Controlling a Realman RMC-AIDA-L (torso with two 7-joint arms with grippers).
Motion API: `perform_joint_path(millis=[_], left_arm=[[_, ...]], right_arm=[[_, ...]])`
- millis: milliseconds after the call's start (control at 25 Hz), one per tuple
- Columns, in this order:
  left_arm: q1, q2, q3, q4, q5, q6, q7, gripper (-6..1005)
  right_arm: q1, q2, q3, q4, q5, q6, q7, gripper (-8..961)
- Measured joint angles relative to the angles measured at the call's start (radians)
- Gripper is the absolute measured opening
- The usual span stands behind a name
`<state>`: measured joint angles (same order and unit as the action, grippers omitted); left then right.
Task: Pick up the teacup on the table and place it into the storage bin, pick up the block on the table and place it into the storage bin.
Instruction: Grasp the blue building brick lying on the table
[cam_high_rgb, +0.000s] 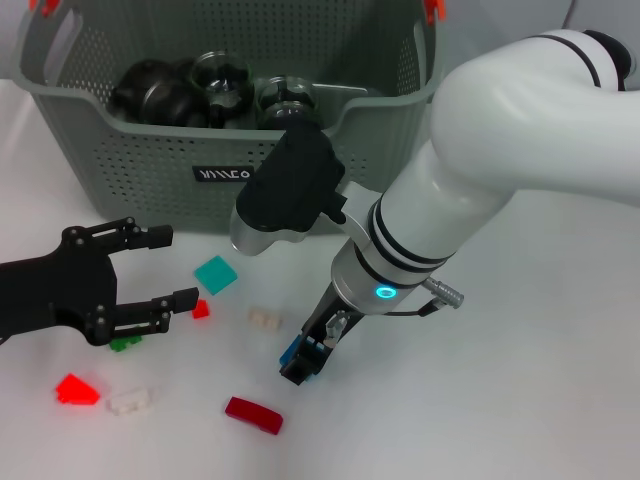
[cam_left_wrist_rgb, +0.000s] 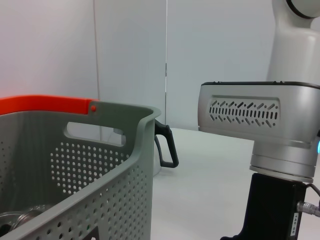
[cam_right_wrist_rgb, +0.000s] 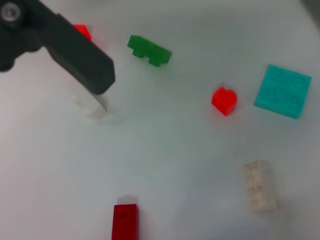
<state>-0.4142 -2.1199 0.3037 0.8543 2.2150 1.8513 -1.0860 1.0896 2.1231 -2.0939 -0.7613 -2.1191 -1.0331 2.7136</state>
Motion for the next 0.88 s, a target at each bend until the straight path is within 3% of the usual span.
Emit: perform_joint_path(millis=[880], left_arm=[[-0.003, 0.0, 0.0, -0.003, 0.0, 0.0, 0.003, 785]], right_arm=[[-0.004, 0.001, -0.01, 0.009, 0.001, 0.002, -0.013, 582]])
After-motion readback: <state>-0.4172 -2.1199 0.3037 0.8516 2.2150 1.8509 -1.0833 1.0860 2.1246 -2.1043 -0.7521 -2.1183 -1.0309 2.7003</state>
